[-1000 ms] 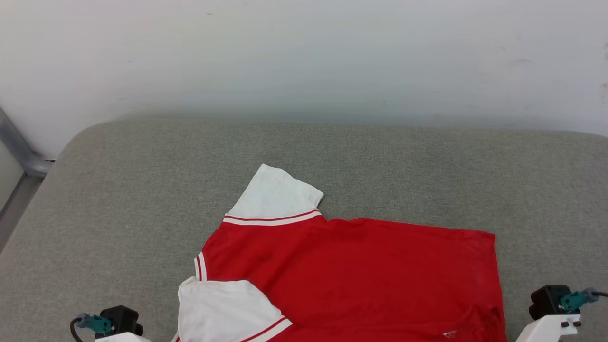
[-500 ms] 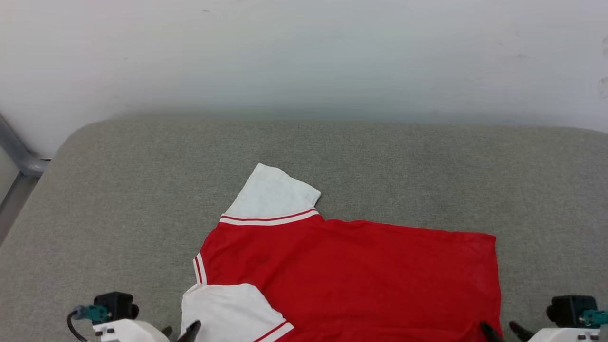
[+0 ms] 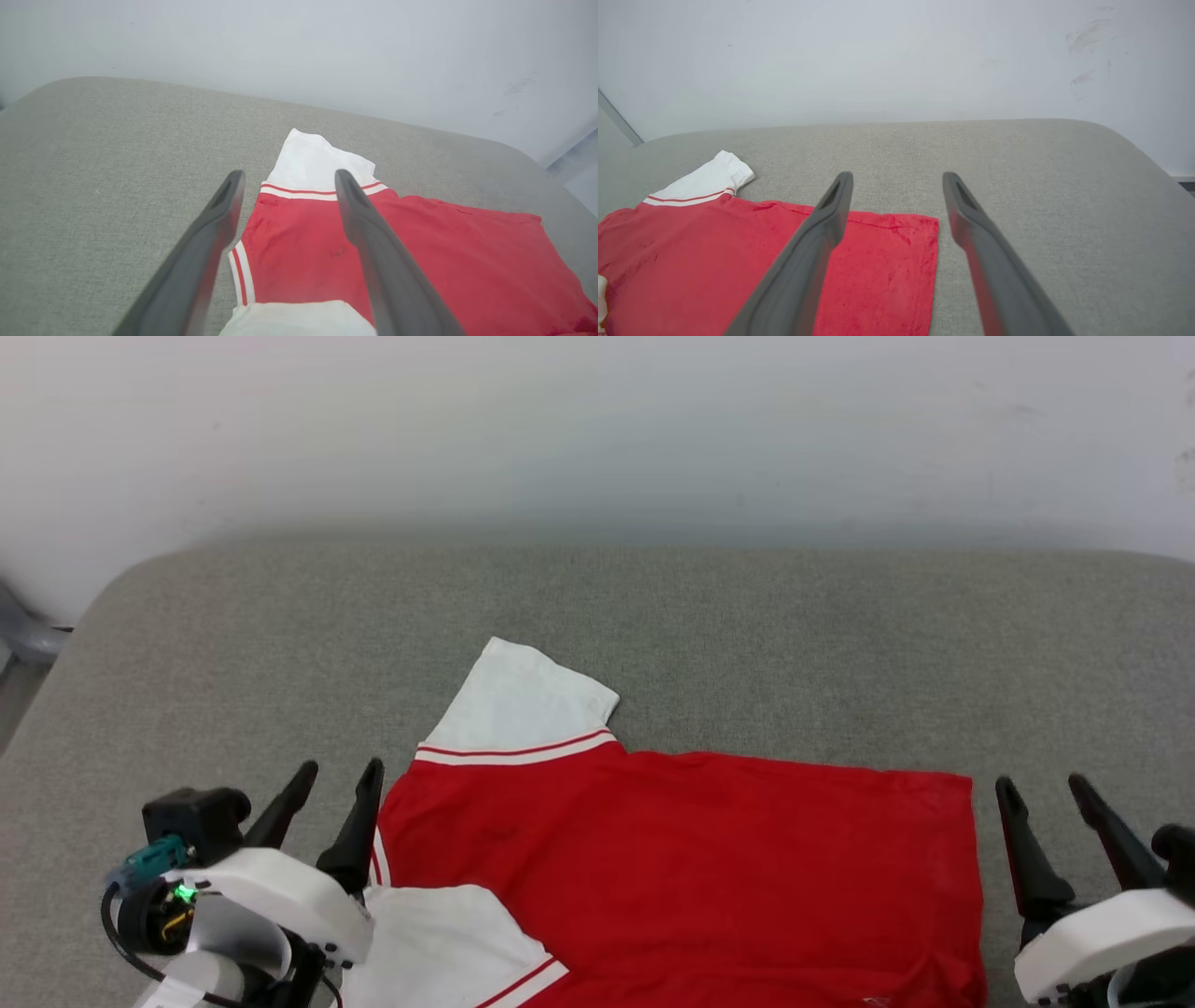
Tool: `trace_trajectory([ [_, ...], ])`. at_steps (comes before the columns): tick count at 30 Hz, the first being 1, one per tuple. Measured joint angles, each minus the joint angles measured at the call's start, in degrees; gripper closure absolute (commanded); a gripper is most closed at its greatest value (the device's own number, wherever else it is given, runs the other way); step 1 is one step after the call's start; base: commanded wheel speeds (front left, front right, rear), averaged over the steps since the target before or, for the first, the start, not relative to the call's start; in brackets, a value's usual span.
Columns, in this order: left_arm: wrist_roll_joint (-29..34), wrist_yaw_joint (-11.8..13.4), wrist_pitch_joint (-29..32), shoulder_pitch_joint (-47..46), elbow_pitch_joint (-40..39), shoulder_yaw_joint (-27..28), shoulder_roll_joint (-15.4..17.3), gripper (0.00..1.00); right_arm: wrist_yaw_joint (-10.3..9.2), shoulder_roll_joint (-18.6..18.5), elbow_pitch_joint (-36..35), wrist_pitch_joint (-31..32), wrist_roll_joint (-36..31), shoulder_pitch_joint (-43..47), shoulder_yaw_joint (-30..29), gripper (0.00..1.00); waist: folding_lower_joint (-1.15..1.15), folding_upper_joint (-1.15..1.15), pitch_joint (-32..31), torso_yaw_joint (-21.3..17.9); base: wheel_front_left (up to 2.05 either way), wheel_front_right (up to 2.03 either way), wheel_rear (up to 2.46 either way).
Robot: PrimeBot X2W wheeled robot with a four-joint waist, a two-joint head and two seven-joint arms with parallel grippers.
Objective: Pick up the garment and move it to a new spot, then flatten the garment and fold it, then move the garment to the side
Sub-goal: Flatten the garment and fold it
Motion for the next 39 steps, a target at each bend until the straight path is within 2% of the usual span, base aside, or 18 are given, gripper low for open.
trace_trajectory([
  [6, 3.2, 0.0, -4.4, -7.0, 1.7, 0.3, -1.6, 0.00, 0.00, 0.6, -4.4, -3.1, -1.2, -5.3, 0.6, 0.00, 0.00, 0.00, 5.1, -1.0, 0.00, 0.00, 0.00],
  [11, 3.4, -2.6, -3.2, -15.8, 5.1, 0.1, -1.8, 0.00, 0.00, 1.2, -6.5, -3.4, -1.6, -9.4, 0.2, 0.00, 0.01, 0.00, 10.5, -2.1, 0.00, 0.00, 0.00],
  [16, 1.2, -6.5, 3.3, -26.9, 10.3, 0.0, -0.9, 0.00, 0.00, 1.8, -6.5, -3.8, -1.8, -12.6, 0.5, 0.00, 0.01, 0.00, 16.0, -3.6, 0.00, 0.00, 0.00],
  [18, -1.1, -9.0, 10.4, -33.2, 14.3, -0.5, 0.4, 0.00, 0.00, 2.3, -5.9, -4.0, -1.6, -13.8, 0.6, 0.00, 0.02, 0.00, 18.8, -4.8, 0.00, 0.00, 0.00],
  [21, -3.8, -10.5, 20.0, -38.6, 18.6, -1.6, 1.9, 0.00, 0.00, 2.6, -5.0, -4.5, -1.4, -14.7, 0.9, 0.00, 0.02, 0.00, 20.7, -6.5, 0.00, 0.00, 0.00],
  [25, -7.3, -10.4, 33.1, -43.7, 23.6, -2.8, 3.6, 0.00, 0.00, 3.1, -3.9, -5.1, -1.2, -15.4, 1.3, 0.00, 0.02, -0.01, 22.5, -8.9, 0.00, 0.00, 0.00],
  [29, -9.3, -7.3, 43.5, -47.3, 27.4, -3.5, 4.7, 0.00, 0.00, 3.5, -2.8, -5.6, -0.7, -15.8, 1.5, 0.00, 0.01, -0.01, 24.2, -10.6, 0.00, 0.00, 0.00],
  [37, -9.5, -4.9, 51.6, -50.2, 31.2, -5.1, 5.9, 0.00, 0.00, 4.3, -0.5, -6.7, 0.3, -16.6, 2.3, 0.00, 0.00, 0.00, 27.0, -13.4, 0.00, 0.00, 0.00],
  [38, -10.5, -4.4, 53.0, -50.5, 31.7, -4.8, 5.9, 0.09, 0.00, 4.4, -0.2, -6.7, 0.5, -16.6, 2.3, 0.00, 0.00, 0.00, 27.3, -13.7, 0.00, 0.00, 0.00],
  [39, -10.9, -3.8, 54.3, -50.8, 32.1, -4.8, 5.9, 0.09, 0.00, 4.5, 0.1, -6.7, 0.6, -16.7, 2.3, 0.00, -0.01, 0.00, 27.5, -13.9, 0.00, 0.00, 0.00],
])
